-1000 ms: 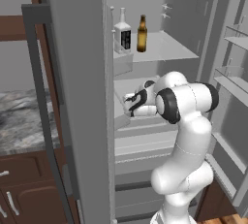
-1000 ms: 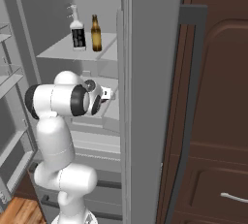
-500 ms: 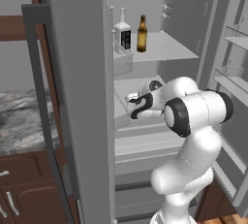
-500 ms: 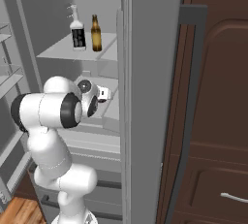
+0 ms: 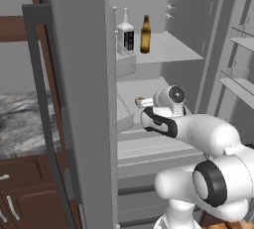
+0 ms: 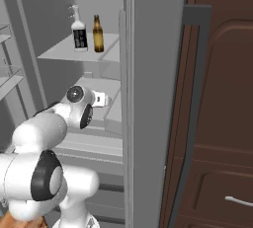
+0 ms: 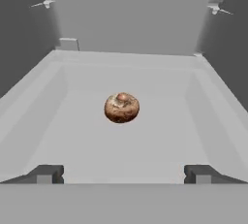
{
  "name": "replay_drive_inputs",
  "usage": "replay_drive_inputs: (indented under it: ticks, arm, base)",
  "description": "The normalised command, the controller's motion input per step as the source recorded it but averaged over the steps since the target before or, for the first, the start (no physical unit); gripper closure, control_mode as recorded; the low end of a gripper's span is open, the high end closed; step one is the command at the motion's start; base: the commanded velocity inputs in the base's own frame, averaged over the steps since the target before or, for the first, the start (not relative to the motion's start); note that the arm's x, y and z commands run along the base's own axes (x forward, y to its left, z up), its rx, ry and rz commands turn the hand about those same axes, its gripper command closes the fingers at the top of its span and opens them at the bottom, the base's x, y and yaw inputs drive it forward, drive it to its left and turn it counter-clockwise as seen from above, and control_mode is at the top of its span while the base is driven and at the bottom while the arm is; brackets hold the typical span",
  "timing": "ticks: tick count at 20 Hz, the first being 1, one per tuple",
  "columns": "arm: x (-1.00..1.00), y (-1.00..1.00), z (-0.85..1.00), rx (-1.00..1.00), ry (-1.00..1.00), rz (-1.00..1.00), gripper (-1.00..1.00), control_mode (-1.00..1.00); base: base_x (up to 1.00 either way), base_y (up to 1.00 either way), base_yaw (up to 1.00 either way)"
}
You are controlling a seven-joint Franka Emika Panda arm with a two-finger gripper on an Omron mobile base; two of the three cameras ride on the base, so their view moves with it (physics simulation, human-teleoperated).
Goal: Place the beer and liquor on the top shelf of the fridge to keep them out of children's reach, and place the mushroom on lower shelves for easy access.
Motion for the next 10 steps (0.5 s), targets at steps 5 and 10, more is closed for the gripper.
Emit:
replay_drive_inputs:
  ticks: [5,10]
  arm:
    - [-1.00,-0.01,0.97,-0.03,0.00,0.00,-1.00,-1.00]
    - [-1.00,0.00,0.98,-0.02,0.00,0.00,-1.00,-1.00]
  base:
    - [0.00,0.00,0.00]
    - [0.00,0.00,0.00]
